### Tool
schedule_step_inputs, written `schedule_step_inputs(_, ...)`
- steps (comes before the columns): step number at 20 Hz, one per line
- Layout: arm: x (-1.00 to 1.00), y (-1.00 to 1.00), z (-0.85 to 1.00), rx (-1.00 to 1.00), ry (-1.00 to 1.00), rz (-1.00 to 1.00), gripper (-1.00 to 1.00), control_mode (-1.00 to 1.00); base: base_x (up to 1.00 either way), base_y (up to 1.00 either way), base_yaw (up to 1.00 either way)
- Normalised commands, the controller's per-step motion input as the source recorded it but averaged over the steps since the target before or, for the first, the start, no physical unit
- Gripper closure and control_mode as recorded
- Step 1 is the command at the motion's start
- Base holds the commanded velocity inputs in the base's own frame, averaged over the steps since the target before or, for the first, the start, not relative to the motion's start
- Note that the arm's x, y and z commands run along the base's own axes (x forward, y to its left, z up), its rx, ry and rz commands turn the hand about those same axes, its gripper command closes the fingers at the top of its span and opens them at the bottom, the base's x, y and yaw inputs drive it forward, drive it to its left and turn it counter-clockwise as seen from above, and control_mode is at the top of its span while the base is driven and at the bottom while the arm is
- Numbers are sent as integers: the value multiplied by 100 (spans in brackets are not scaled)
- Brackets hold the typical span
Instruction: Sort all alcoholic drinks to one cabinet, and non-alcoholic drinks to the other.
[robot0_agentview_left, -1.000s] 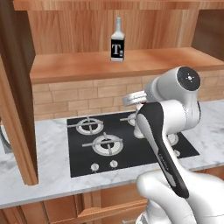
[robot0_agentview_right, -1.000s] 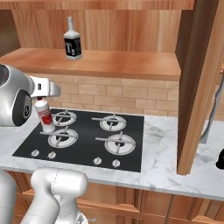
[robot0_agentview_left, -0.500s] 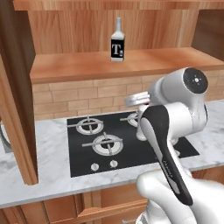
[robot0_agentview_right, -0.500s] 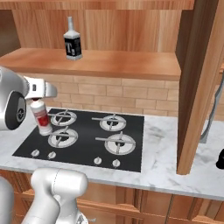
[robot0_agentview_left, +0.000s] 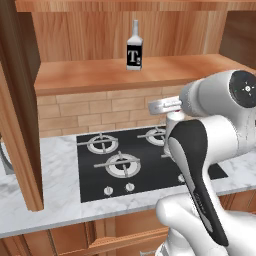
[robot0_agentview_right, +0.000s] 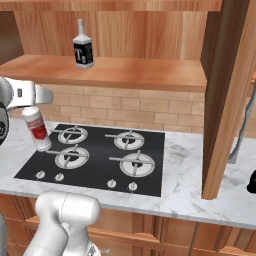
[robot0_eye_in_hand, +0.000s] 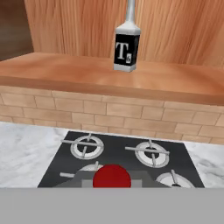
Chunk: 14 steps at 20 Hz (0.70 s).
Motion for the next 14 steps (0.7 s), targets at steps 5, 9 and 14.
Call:
schedule_step_inputs(5, -45, 0, 61, -2, -9, -7, 100, -100, 0, 0, 0)
schedule_step_inputs(9, -50, -7, 60, -1, -8, -11, 100, -100, 0, 0, 0)
schedule_step_inputs(14, -48, -11, 51, 0, -6, -12, 100, -100, 0, 0, 0)
